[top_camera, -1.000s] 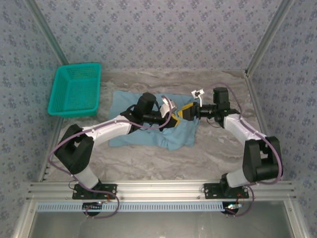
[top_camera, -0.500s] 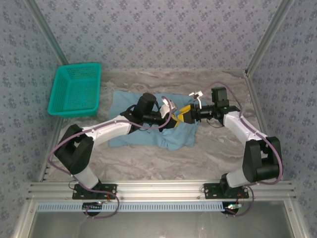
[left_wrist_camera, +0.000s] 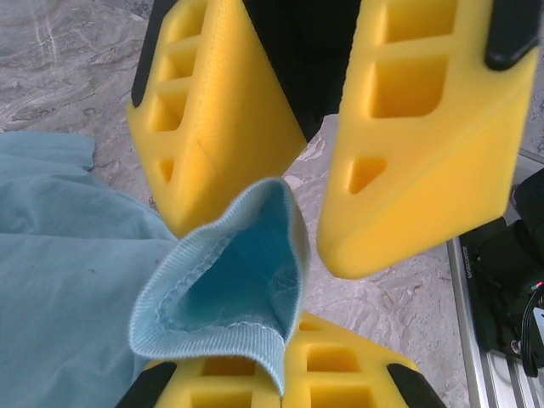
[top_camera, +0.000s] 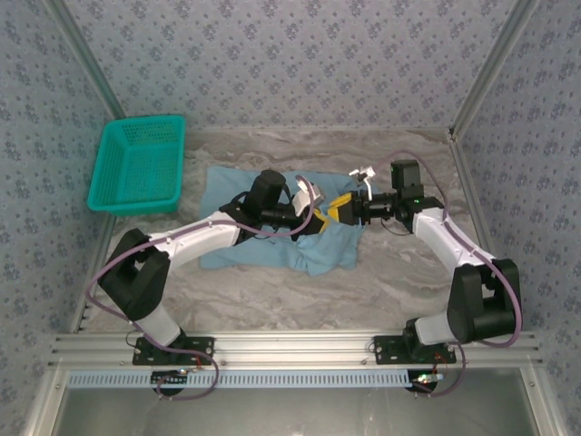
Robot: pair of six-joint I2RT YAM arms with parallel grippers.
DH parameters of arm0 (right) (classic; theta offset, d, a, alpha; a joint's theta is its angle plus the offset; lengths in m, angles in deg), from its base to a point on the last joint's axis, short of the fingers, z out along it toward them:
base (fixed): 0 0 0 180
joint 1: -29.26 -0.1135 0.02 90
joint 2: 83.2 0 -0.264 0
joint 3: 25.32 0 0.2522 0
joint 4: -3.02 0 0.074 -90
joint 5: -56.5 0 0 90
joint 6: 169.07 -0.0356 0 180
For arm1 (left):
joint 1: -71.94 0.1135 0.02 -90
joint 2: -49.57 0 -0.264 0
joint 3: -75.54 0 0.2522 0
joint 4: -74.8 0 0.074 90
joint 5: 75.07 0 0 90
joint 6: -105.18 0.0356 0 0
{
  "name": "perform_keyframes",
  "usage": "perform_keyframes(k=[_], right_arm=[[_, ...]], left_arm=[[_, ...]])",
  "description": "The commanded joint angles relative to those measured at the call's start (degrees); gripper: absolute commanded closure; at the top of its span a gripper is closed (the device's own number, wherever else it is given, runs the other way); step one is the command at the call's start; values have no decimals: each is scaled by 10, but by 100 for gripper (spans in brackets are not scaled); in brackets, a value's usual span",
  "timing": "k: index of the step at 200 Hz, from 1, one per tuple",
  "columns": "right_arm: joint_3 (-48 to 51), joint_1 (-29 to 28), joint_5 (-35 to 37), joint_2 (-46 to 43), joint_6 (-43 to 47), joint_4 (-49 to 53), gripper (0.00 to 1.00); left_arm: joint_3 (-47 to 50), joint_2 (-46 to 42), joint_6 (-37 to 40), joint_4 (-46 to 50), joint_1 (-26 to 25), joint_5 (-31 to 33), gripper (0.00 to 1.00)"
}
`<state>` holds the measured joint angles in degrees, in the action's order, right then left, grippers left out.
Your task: Fold the inside-out t-shirt
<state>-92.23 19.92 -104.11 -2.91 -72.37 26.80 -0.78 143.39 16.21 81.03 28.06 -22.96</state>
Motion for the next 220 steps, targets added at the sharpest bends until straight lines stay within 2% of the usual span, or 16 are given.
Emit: perform_keyframes(k=[1,22,48,91,114,127,148,163,180,198,210,220], right_arm=[[11,3,11,-9,-7,-9,63],[16,2,22,-10,-6,-13,62],[16,0,28,-9,-14,-23,74],[24,2,45,-30,-33,-41,100],[39,10,81,-59,-59,-67,100],[43,11,107,-75,-72,-70,100],[44,12,160,-98,-83,-52,100],[38,11,216,-110,-93,-24,100],[30,11,286,-124,-112,3,100],[26,8,350,-139,-130,23,100],[27,6,388,-148,-143,29,100],[27,6,415,-154,-150,33,100]], left_arm=[[-4,-18,13,-4,1,-1,100],[-4,-18,13,-2,0,-1,100],[-4,-18,13,-2,1,-1,100],[-6,-15,13,0,1,2,100],[-7,-14,10,1,0,5,100],[-5,-16,4,-1,1,14,94],[7,-29,-11,-7,3,44,68],[27,-55,-28,-4,10,78,54],[60,-104,-60,27,27,140,46],[87,-161,-116,116,50,264,43],[96,-196,-171,214,67,365,43],[107,-222,-222,294,87,423,43]])
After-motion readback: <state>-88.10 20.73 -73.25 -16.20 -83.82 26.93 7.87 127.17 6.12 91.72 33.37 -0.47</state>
